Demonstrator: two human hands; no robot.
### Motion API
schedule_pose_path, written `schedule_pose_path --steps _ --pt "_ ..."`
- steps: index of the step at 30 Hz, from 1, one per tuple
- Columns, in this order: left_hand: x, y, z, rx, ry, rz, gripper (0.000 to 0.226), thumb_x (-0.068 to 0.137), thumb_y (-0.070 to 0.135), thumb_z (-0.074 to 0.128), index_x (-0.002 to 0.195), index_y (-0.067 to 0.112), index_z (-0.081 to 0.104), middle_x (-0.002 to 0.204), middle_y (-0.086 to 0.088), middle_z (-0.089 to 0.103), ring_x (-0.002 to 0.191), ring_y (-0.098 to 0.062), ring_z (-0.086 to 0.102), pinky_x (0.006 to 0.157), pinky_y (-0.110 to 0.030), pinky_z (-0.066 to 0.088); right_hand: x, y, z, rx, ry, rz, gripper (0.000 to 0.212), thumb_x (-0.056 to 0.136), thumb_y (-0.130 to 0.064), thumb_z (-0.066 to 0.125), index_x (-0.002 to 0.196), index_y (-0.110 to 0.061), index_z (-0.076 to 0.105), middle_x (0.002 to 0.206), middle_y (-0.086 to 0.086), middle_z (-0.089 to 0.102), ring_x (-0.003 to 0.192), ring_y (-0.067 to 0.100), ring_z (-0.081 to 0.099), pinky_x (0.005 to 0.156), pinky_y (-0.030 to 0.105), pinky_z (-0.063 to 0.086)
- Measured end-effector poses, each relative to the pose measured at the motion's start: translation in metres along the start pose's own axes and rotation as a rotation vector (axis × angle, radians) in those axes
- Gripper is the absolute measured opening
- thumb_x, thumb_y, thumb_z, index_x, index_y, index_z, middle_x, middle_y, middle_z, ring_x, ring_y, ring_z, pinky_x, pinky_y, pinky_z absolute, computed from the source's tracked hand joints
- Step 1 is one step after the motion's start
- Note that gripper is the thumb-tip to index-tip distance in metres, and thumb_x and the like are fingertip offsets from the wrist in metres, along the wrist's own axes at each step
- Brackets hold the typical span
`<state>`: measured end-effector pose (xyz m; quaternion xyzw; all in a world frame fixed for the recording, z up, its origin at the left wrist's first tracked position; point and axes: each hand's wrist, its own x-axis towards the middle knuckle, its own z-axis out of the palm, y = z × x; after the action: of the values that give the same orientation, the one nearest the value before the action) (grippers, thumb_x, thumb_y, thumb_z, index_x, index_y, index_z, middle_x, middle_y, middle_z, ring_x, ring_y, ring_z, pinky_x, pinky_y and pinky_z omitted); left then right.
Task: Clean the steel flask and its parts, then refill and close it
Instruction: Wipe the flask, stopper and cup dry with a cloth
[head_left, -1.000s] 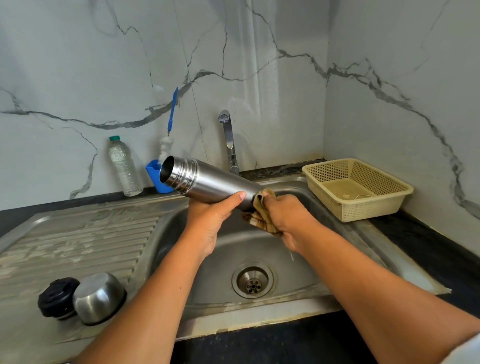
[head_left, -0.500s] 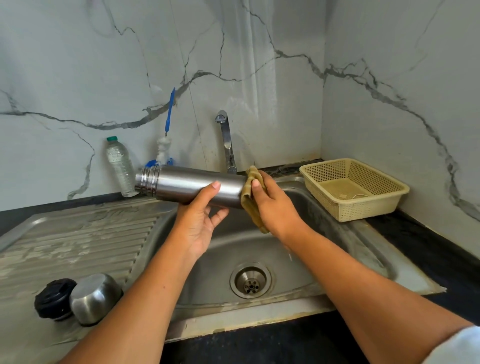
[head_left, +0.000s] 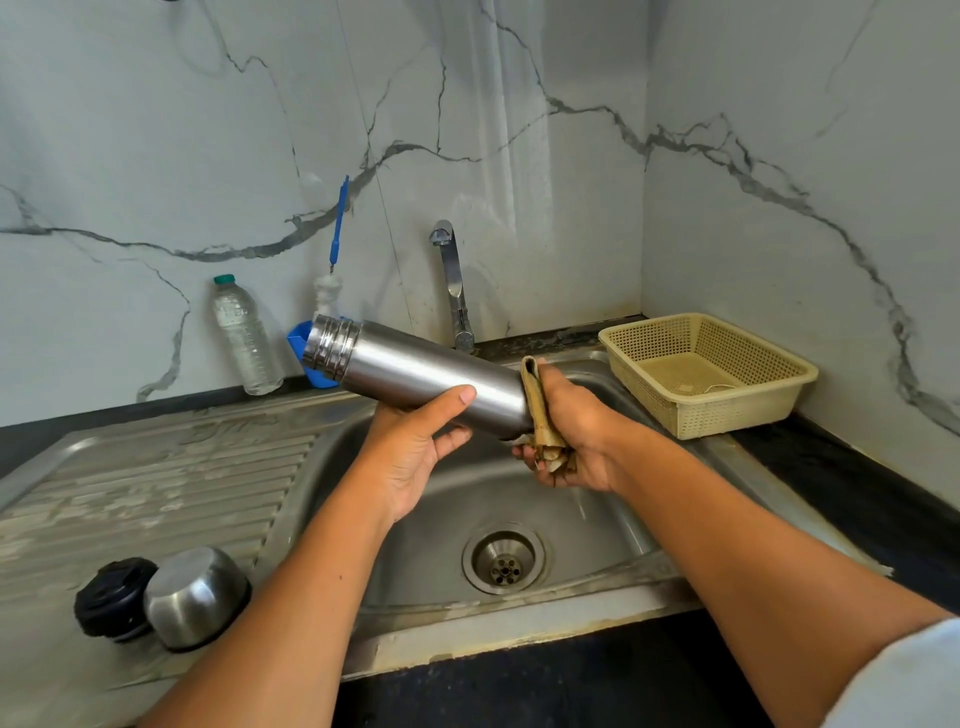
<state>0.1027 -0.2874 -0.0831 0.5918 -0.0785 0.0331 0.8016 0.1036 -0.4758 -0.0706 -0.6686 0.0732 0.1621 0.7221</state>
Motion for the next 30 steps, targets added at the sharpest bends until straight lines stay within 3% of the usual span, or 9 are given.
schedule_pose_path --steps 3,6,9,11,13,16,19,25,30 --pt "0.002 0.0 -0.001 0.042 0.017 0.009 0.071 0.07 0.013 0.091 0.133 0.017 0.059 0.122 -0.002 0.075 0.118 -0.019 0.069 0.095 -0.042 0.055 0.002 0.003 -0.001 0.052 0.014 0.039 0.075 0.099 -0.071 0.032 0.114 -0.004 0.061 0.061 0.008 0.06 0.045 0.013 0.051 0.044 0.021 0.041" --pt "0.005 -0.003 -0.004 0.063 0.096 0.031 0.074 0.066 0.015 0.095 0.131 0.022 0.059 0.122 0.001 0.075 0.117 -0.016 0.069 0.098 -0.043 0.055 0.004 0.002 0.0 0.152 0.075 -0.045 0.045 0.104 -0.051 0.048 0.107 -0.007 0.06 0.055 0.003 0.056 0.042 0.012 0.047 0.042 0.024 0.041" --pt "0.005 -0.004 -0.006 0.056 0.172 0.039 0.058 0.075 0.014 0.089 0.123 0.028 0.06 0.115 0.008 0.077 0.109 -0.01 0.072 0.097 -0.044 0.057 0.008 -0.005 -0.004 0.195 0.211 -0.225 0.033 0.104 -0.045 0.051 0.118 -0.016 0.06 0.087 0.006 0.071 0.07 0.017 0.065 0.062 0.035 0.057" --pt "0.005 -0.003 -0.008 0.02 0.202 0.039 0.052 0.079 0.012 0.086 0.12 0.03 0.06 0.109 0.012 0.077 0.1 -0.004 0.074 0.095 -0.044 0.057 0.01 -0.008 -0.004 0.062 0.306 -0.387 0.037 0.105 -0.047 0.047 0.133 -0.025 0.055 0.118 0.006 0.068 0.103 0.021 0.066 0.092 0.045 0.057" --pt "0.005 -0.001 -0.007 -0.023 0.223 0.033 0.053 0.079 0.013 0.086 0.121 0.031 0.06 0.108 0.014 0.077 0.097 -0.001 0.073 0.092 -0.044 0.058 0.006 -0.006 -0.001 -0.062 0.301 -0.541 0.042 0.106 -0.047 0.043 0.144 -0.03 0.049 0.132 0.0 0.062 0.12 0.021 0.059 0.106 0.046 0.049" --pt "0.005 0.002 -0.006 -0.069 0.249 0.031 0.059 0.076 0.019 0.087 0.128 0.031 0.06 0.115 0.013 0.076 0.103 -0.003 0.072 0.09 -0.045 0.059 0.005 0.003 0.01 -0.333 0.181 -0.686 0.046 0.106 -0.051 0.039 0.151 -0.044 0.037 0.14 -0.007 0.056 0.133 0.02 0.051 0.111 0.04 0.041" --pt "0.004 0.002 -0.004 -0.071 0.234 0.021 0.072 0.067 0.027 0.089 0.132 0.029 0.059 0.121 0.008 0.075 0.11 -0.009 0.071 0.09 -0.046 0.059 0.01 0.011 0.015 -0.613 0.143 -0.739 0.048 0.104 -0.057 0.034 0.151 -0.057 0.023 0.152 -0.004 0.049 0.142 0.026 0.043 0.117 0.053 0.035" --pt "-0.002 0.007 0.0 -0.015 0.17 0.013 0.056 0.075 0.027 0.084 0.126 0.018 0.065 0.115 -0.006 0.077 0.108 -0.022 0.074 0.086 -0.043 0.062 0.004 0.01 0.022 -1.135 0.064 -0.766 0.062 0.105 -0.059 0.024 0.159 -0.047 -0.003 0.17 -0.01 -0.007 0.155 0.013 -0.013 0.122 0.048 -0.004" --pt "-0.005 0.008 0.0 0.024 0.124 0.015 0.05 0.076 0.028 0.082 0.122 0.019 0.064 0.107 -0.003 0.079 0.099 -0.018 0.076 0.076 -0.039 0.062 0.005 0.009 0.02 -1.183 0.102 -0.7 0.064 0.106 -0.056 0.027 0.159 -0.045 -0.006 0.17 -0.006 -0.015 0.155 0.019 -0.017 0.122 0.05 -0.004"
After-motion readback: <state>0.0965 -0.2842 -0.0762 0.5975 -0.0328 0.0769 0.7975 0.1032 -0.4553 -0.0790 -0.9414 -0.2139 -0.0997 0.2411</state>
